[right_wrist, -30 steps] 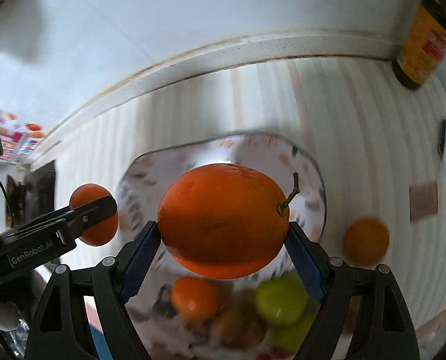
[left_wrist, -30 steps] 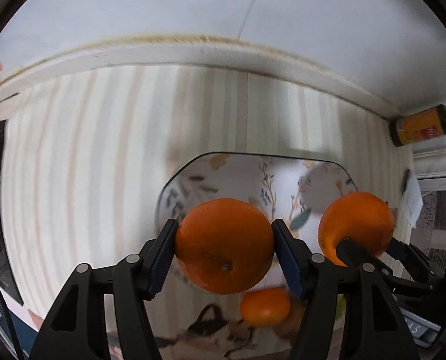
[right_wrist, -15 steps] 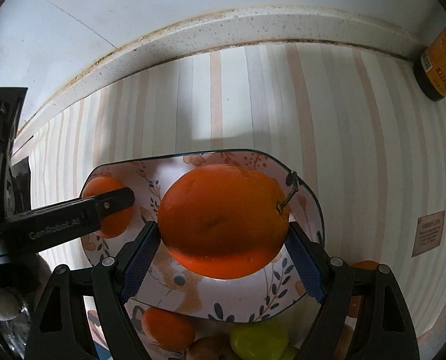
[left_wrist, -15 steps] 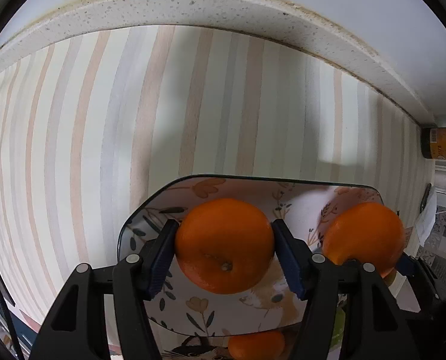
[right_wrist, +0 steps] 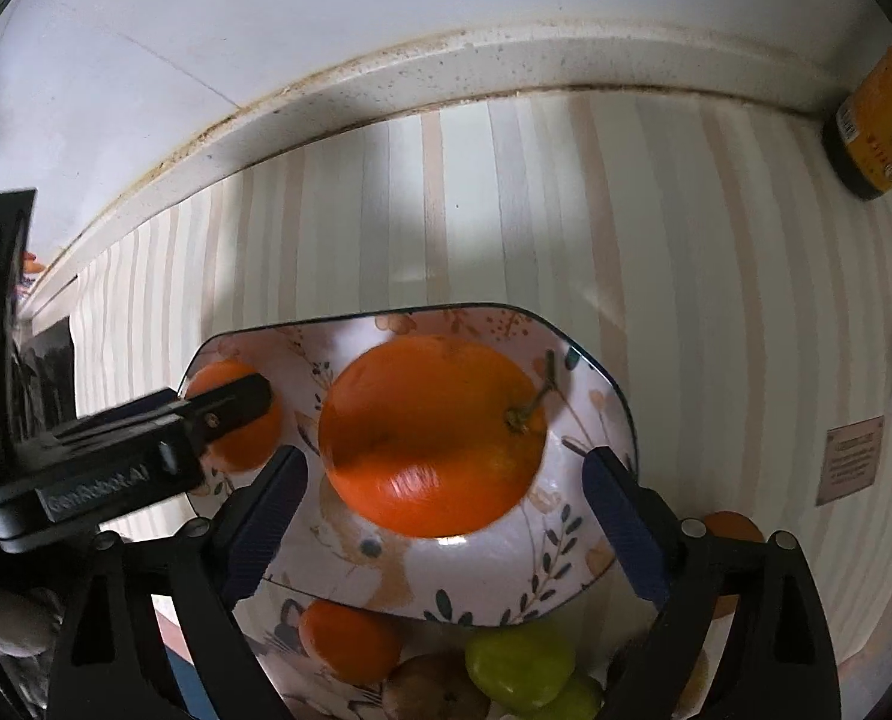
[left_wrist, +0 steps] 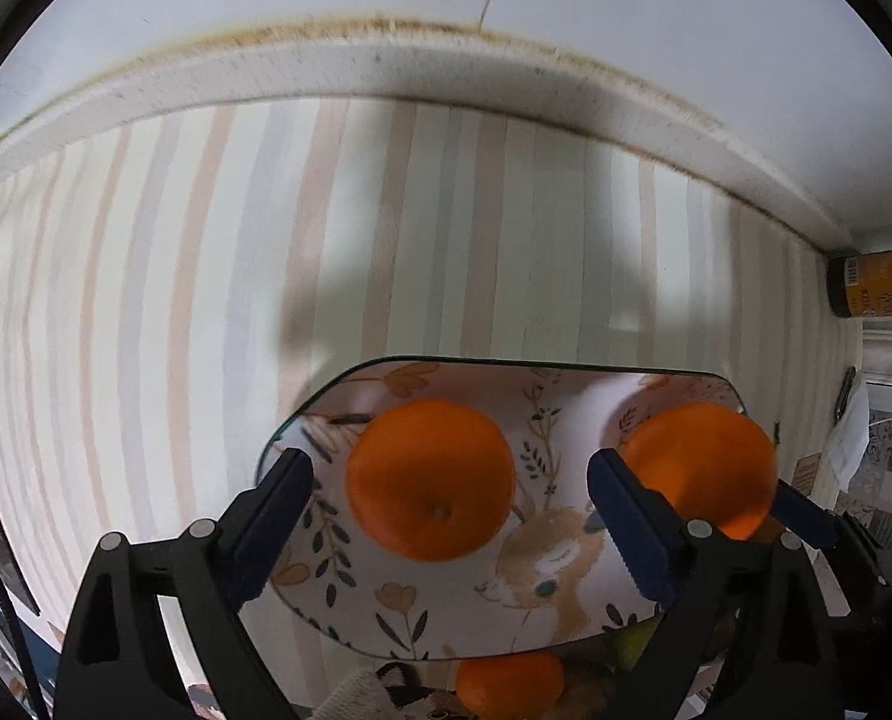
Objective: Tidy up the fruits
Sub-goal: 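Carry both oranges onto the deer-print plate and open both tools, then move both tools back toward the loose fruit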
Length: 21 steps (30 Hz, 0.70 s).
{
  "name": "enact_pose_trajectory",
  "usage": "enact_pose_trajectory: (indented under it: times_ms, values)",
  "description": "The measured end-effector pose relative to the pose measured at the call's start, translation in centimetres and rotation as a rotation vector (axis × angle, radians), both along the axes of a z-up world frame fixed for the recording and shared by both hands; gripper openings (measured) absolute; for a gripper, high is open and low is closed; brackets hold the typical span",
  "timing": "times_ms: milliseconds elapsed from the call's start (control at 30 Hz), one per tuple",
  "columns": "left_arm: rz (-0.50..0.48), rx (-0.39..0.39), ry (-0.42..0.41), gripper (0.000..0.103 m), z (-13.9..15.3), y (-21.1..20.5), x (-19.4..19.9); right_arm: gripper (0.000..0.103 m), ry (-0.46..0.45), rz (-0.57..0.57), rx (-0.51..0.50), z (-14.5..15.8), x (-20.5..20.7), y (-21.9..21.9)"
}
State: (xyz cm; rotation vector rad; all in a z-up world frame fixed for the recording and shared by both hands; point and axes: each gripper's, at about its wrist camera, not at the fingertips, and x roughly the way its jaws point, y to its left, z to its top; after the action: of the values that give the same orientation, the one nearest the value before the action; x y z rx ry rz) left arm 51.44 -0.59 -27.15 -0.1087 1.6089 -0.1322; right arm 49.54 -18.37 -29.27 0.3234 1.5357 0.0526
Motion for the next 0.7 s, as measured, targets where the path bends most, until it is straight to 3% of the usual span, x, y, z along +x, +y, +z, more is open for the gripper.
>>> enact_pose_trajectory:
  times_ms: [167, 433, 700]
  values:
    - [0.01, 0.019, -0.059, 0.094, 2.9, 0.8, -2.4, 0.095, -0.017, 0.036, -0.053, 1.2, -1.5, 0.1]
    - [0.053, 0.086, -0.16, 0.094, 4.8, 3.0, -7.1, 0.095, -0.089, 0.067, -0.1, 3.6, -5.0, 0.3]
    - [0.055, 0.116, -0.304, 0.094, 8.5, 2.7, -11.2, 0.095, -0.212, 0.084, -0.17, 8.8, -9.1, 1.2]
